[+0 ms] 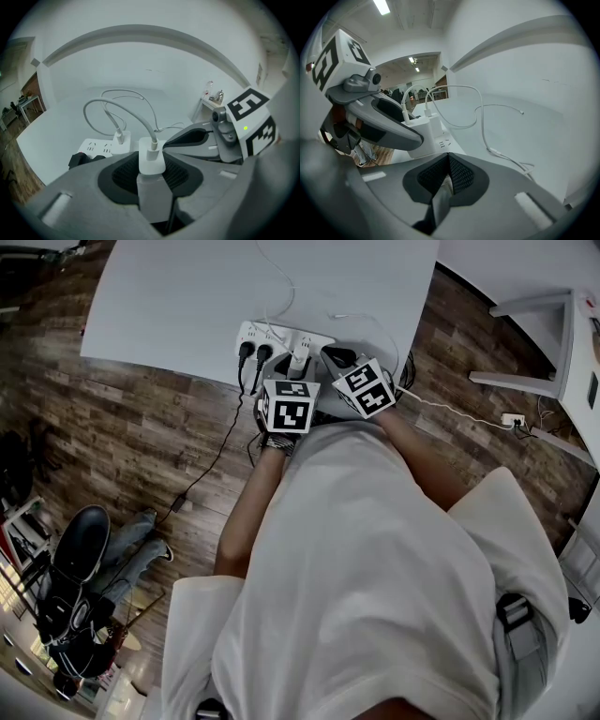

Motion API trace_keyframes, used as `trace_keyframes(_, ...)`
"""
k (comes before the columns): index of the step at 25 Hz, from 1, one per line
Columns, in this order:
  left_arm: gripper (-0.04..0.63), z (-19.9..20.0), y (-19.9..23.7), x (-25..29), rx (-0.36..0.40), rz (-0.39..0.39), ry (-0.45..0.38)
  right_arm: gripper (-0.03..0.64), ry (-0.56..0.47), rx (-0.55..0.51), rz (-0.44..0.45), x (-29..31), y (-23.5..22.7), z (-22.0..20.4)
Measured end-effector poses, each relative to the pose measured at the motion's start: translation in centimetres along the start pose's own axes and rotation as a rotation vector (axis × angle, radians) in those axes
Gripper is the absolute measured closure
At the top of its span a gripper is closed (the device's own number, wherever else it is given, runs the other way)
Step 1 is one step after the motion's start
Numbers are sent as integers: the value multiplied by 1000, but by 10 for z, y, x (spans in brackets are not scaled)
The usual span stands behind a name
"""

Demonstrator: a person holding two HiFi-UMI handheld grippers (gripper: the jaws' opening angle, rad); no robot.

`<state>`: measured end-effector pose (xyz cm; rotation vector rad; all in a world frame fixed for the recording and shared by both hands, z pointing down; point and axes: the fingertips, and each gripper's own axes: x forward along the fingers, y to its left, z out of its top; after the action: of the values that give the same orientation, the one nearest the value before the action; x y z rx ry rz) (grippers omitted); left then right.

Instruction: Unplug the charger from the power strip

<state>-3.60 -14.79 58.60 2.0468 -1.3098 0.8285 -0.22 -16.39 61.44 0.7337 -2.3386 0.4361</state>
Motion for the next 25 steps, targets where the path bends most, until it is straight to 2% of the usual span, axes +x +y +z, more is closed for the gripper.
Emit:
trace_keyframes(10, 448, -1, -2, -4, -114, -26, -80, 614, -4, -3, -3, -5, -1, -4)
trace_keyframes(14, 448, -1, -3, -4, -127, -32, -95, 614, -6, -4, -5, -6, -1, -5)
trace_keyframes(17, 449, -1, -3, -6, -89, -21, -89, 614, -5, -6, -6, -7, -1, -4)
trace_keyframes(21, 451, 1, -8, -5, 32, 15, -63, 614, -6, -8, -8, -7, -1, -3)
trace_keyframes(25, 451, 1, -10, -4, 82, 32, -55, 614, -7, -13, -13, -8, -1, -3)
